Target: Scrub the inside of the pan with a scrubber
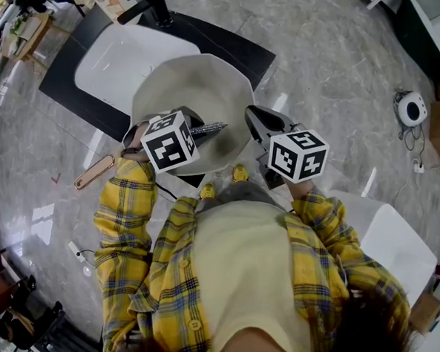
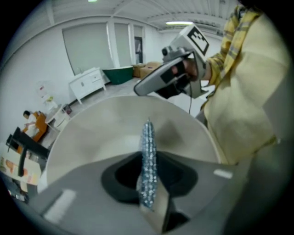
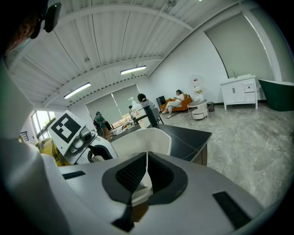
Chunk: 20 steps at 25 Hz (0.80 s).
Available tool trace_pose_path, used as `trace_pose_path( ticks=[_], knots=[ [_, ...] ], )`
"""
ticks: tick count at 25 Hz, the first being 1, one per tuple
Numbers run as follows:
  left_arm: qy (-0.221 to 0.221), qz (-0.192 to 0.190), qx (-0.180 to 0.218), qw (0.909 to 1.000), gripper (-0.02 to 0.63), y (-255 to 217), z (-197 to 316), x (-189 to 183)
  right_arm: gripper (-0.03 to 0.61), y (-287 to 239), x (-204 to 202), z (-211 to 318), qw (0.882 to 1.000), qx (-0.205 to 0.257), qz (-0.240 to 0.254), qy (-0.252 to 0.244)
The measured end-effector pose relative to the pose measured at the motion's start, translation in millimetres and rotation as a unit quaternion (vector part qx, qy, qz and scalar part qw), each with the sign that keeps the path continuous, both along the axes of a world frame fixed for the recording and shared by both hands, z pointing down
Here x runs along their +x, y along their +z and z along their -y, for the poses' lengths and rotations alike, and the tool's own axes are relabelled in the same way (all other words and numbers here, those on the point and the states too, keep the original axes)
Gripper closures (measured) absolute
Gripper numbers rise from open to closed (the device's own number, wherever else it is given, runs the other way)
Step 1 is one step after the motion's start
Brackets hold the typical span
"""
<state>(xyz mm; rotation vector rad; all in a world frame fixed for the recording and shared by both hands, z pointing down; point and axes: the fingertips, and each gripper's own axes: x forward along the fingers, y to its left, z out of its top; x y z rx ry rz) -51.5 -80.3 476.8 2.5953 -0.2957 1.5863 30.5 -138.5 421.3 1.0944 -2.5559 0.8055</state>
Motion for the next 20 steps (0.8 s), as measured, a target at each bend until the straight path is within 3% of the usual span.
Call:
trace_pose_path(
  ticks=[5,9,16,20],
  knots=[
    [0.018,-0.010,-0.045,0.9988,0.518,-1.4,-18.1,1.8,0.561,-2.0,-2.5,-1.8,1.000,0.001,0.005,-0.005],
    [0.021,-0.007,-0.060,0.9979,0.518,-2.1,-25.3,-0.8,0.561,-1.7,-1.8,-3.2,1.000,0.000,0.006,-0.005],
    [0.003,0.010,-0.032,0.9994,0.520,-5.9,-23.9,-9.7,0.561,-6.8,-3.6,-3.5,1.000,0.006,0.009,-0.008],
    [-0.037,-0.015,0.001,0.9992,0.520,-18.2,-16.6,-13.3,0.561,-6.7,-4.4,-4.3,1.000,0.007,0.011,-0.009]
  ],
)
